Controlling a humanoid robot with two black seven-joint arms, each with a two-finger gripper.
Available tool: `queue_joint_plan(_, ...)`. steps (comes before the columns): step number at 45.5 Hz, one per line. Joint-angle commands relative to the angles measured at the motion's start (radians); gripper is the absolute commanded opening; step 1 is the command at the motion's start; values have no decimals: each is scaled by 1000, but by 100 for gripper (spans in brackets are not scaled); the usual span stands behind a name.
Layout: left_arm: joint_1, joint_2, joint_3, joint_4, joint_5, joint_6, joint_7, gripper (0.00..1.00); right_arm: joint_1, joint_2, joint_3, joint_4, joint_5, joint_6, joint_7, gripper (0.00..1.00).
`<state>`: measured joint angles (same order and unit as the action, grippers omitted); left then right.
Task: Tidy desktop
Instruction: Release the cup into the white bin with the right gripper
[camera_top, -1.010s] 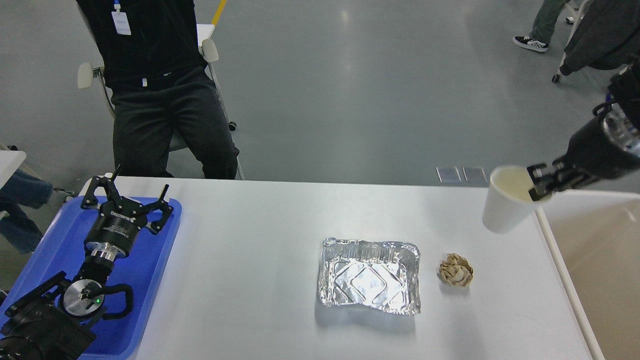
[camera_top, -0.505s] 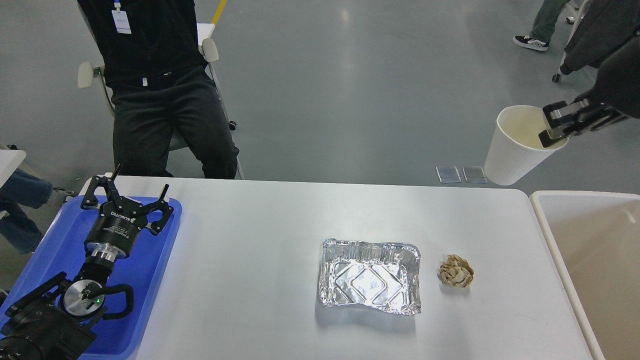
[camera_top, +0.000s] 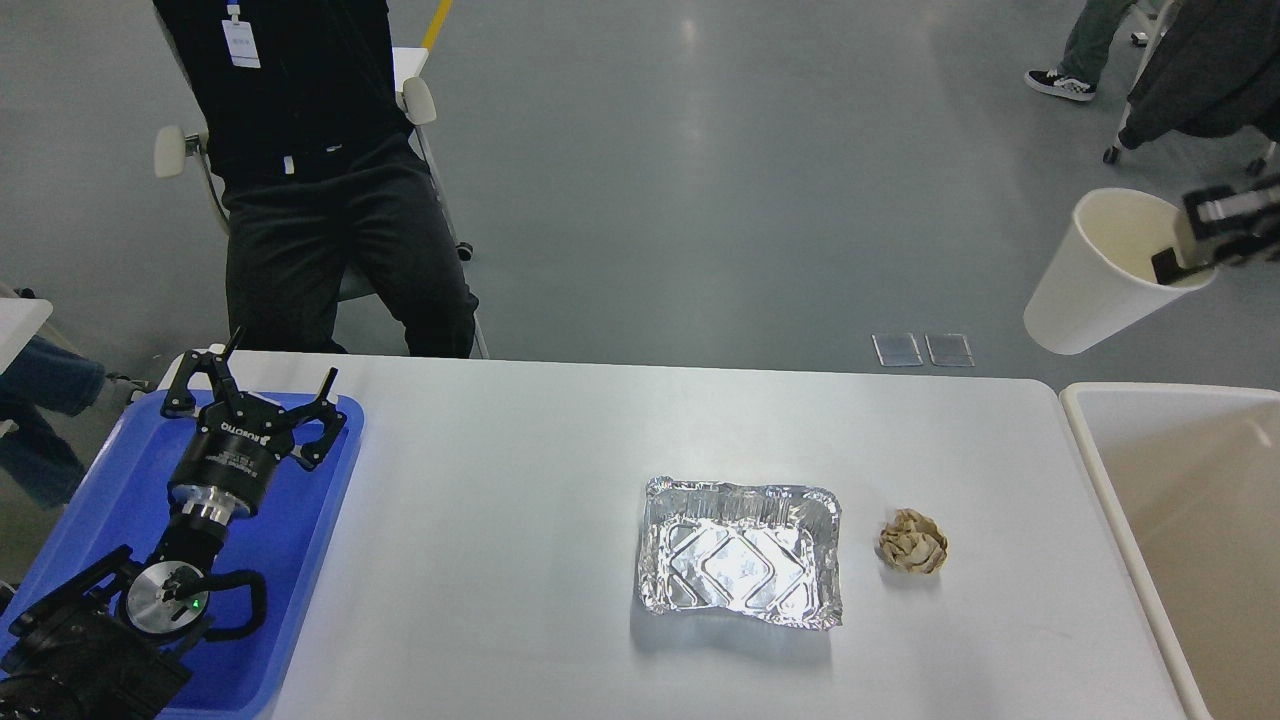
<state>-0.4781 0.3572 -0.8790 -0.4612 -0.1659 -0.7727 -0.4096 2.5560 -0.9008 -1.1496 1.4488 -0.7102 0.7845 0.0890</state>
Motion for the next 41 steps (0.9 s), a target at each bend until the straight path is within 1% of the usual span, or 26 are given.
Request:
queue_joint_plan(1,0,0,0,1,0,0,0,99,-80,-210,5,-37,-74,-25,0,0)
queue_joint_plan(7,1,0,0,-1,0,1,0,99,-203,-320,36,-132,-80,-70,0,0)
queue_joint_plan(12,1,0,0,-1,0,0,0,99,-325,-412,96,-251,-60,-131,1,0)
queue_joint_plan(15,1,0,0,-1,0,0,0,99,-416,-434,145,-297,-25,-160,2,0)
queue_joint_plan(19,1,0,0,1,0,0,0,99,-531,-461,191,-327,87,-203,2,0)
queue_joint_plan(28,1,0,0,1,0,1,-2,99,-701,-466,225,-375,277,-350,3,0)
queue_joint_plan(33,1,0,0,1,0,0,-2,99,-784,-457,225,-386,374,-456,5,0)
queue_joint_plan(37,1,0,0,1,0,0,-2,99,-865,-414,228,-415,451,-551,5,0)
queue_joint_plan(41,1,0,0,1,0,1,-2,99,-976,-345,243,-456,512,-649,5,0)
